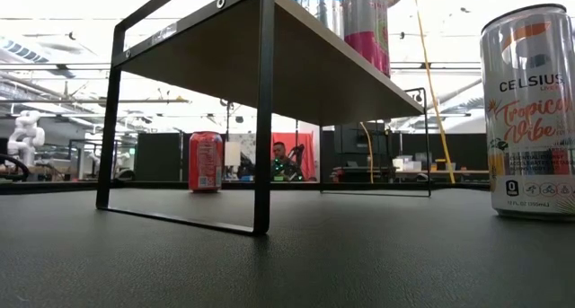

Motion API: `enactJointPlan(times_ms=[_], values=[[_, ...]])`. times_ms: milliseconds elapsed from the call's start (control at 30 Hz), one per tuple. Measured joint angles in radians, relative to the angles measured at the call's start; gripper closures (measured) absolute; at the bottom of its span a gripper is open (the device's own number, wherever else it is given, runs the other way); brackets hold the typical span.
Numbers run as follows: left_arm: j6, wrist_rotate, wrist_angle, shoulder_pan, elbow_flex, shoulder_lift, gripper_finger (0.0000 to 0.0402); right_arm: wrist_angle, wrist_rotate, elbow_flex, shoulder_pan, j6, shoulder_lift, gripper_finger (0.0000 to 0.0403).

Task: Place canned beverage on shelf
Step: Put the middle red soda can on the shelf

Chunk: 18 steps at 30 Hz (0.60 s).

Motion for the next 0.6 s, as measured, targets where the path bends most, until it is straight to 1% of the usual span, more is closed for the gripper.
enactJointPlan(times_ms=[133, 500, 600], values=[[-0.001, -0.001, -0.011, 0.0, 0.0, 0.0, 0.0008, 0.054, 0.0, -0.036, -0.03, -0.057, 0.019, 0.0126], [-0.006, -0.005, -0.031, 0.0, 0.0, 0.001, 0.0008, 0.11, -0.007, -0.047, -0.144, -0.183, 0.063, 0.0126], [-0.027, -0.005, -0.062, 0.0, 0.0, 0.001, 0.0008, 0.226, -0.087, -0.108, -0.2, -0.195, 0.077, 0.0126]])
